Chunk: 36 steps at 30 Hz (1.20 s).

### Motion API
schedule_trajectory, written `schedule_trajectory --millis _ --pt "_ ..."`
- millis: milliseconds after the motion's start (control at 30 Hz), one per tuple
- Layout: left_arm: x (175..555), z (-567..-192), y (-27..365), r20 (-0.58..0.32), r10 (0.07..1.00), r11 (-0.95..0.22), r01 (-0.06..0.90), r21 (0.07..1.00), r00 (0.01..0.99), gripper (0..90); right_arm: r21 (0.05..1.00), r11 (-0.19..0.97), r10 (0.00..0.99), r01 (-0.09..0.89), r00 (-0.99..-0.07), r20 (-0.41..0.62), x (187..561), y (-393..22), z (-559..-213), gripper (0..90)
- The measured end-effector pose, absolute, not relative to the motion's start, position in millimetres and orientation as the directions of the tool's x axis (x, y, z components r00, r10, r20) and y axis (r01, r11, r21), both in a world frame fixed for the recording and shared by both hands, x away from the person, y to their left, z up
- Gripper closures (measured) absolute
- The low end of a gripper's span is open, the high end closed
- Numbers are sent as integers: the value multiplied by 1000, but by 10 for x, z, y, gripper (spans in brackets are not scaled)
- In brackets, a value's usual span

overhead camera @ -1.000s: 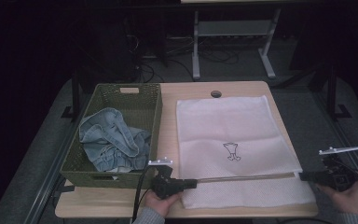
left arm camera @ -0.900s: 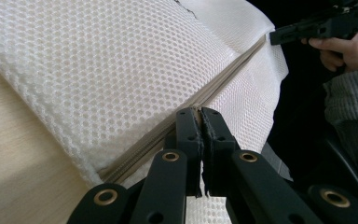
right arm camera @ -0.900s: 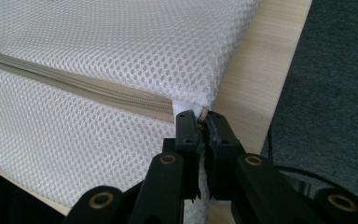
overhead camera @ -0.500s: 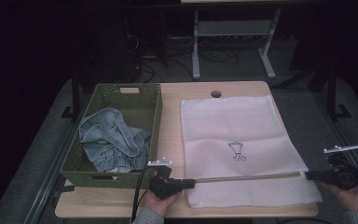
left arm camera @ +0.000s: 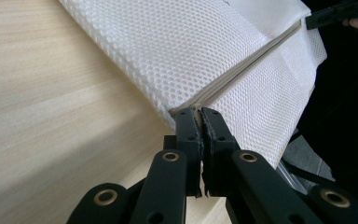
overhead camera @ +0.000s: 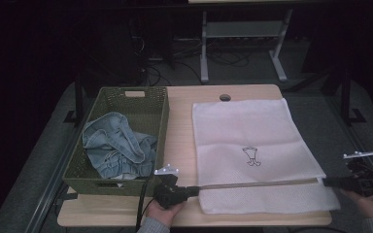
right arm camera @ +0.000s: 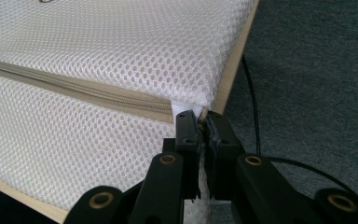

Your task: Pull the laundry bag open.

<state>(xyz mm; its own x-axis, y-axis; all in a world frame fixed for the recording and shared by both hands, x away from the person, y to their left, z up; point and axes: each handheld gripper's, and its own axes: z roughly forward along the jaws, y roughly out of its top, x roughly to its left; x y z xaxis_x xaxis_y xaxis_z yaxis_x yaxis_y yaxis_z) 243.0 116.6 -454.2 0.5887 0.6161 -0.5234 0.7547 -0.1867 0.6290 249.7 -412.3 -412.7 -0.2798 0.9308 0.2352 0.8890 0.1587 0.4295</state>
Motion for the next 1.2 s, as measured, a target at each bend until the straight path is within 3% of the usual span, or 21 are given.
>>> schedule_trajectory --millis 433,1000,1200 --pt "2330 -4425 1208 -497 637 -173 738 653 589 747 444 187 919 877 -316 237 2529 -4001 -4163 839" --pt "2299 -4436 1142 -501 610 -182 724 665 614 731 431 218 890 876 -360 281 2594 -3774 -4335 811" --pt "2298 -4434 1130 -484 608 -193 708 679 630 725 426 233 880 874 -376 290 2559 -3698 -4360 751"
